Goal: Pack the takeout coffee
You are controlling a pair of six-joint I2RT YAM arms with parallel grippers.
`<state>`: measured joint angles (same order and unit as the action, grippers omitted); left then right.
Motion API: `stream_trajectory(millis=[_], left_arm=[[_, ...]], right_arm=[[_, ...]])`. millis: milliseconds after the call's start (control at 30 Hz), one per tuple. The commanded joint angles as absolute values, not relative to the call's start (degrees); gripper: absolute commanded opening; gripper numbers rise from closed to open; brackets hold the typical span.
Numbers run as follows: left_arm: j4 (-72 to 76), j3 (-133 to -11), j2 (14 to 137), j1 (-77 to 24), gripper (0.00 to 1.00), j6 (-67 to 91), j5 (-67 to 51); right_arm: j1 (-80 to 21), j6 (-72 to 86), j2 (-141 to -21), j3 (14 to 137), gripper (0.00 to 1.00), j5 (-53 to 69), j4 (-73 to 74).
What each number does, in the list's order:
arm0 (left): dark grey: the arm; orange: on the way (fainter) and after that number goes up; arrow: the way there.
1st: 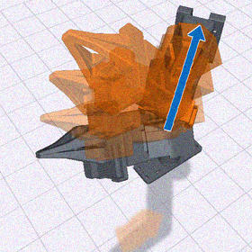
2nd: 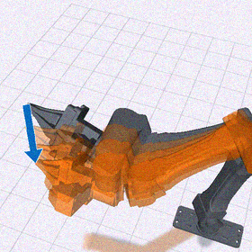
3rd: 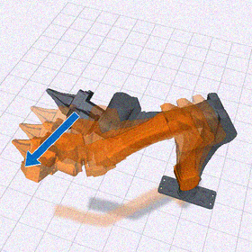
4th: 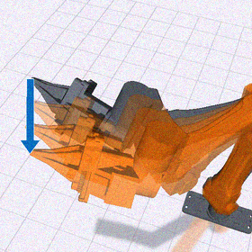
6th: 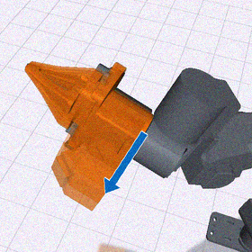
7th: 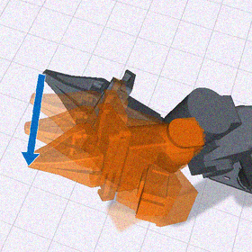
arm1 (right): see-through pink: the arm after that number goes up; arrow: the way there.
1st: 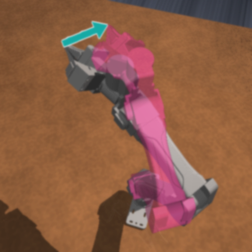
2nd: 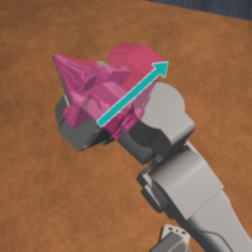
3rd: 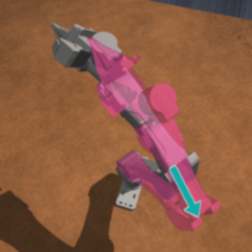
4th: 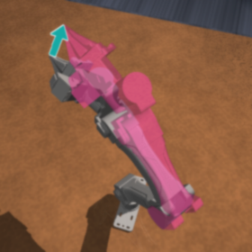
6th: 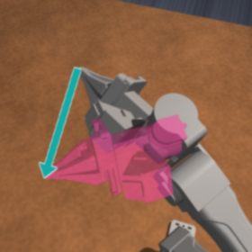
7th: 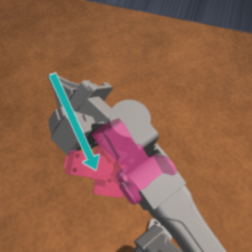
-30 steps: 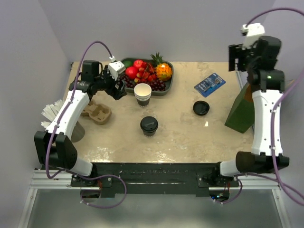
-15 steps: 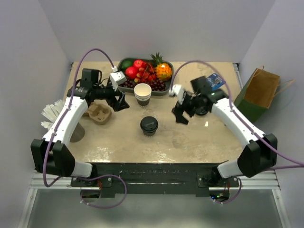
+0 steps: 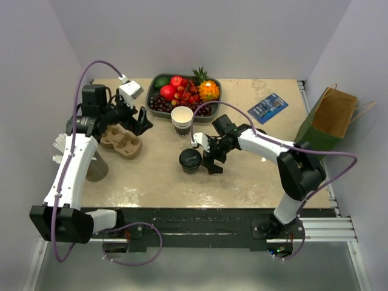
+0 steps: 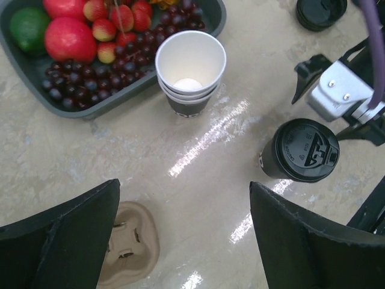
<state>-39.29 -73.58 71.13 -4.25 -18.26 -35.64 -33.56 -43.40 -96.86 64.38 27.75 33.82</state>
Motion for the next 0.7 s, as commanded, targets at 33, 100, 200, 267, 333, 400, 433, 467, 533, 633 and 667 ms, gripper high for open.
stream_trajectory(millis=[33, 100, 200, 267, 333, 400, 433, 467, 533, 633, 667], left_arm=[[-39.2, -80.5, 68.4, -1.2, 0.93, -11.6, -35.7], [-38.1, -81.6, 67.8, -0.7, 0.94, -10.4, -35.9], [-37.1, -82.9, 67.8, 0.0, 0.94, -7.7, -36.2], [-36.8, -83.1, 67.7, 2.1, 0.94, -6.9, -36.3], [-36.7, -83.1, 67.7, 3.0, 0.94, -6.8, -36.5], [-36.6, -83.0, 67.6, 3.5, 0.94, -6.9, -36.4], [-36.5, -82.9, 67.4, 3.6, 0.94, -6.9, -36.4], [-36.3, -82.7, 67.4, 3.7, 0.94, -6.9, -36.5], [-36.3, -82.4, 67.5, 4.0, 0.94, -6.8, -36.8], [-36.3, -82.0, 67.5, 4.3, 0.94, -6.8, -37.1], [-36.6, -82.1, 67.8, 4.2, 0.94, -6.8, -37.0]], right_arm=[[-35.2, -44.3, -101.9, 71.5, 0.99, 33.4, 28.7], [-36.1, -44.4, -103.9, 72.7, 0.99, 35.0, 28.6], [-37.6, -44.4, -106.0, 74.7, 0.99, 36.8, 28.7], [-38.7, -43.4, -106.7, 75.4, 0.99, 37.1, 28.0], [-39.6, -41.3, -107.6, 75.6, 0.99, 38.1, 25.8], [-40.4, -40.3, -108.4, 75.7, 0.99, 38.9, 23.8], [-41.4, -40.1, -108.6, 75.9, 0.99, 39.3, 23.2], [-41.9, -40.1, -109.1, 76.0, 0.99, 39.5, 22.5], [-43.2, -40.3, -110.3, 76.5, 0.98, 40.3, 21.8], [-44.8, -40.3, -112.2, 77.2, 0.97, 41.4, 20.3], [-45.2, -40.1, -112.7, 77.5, 0.97, 41.6, 19.6]])
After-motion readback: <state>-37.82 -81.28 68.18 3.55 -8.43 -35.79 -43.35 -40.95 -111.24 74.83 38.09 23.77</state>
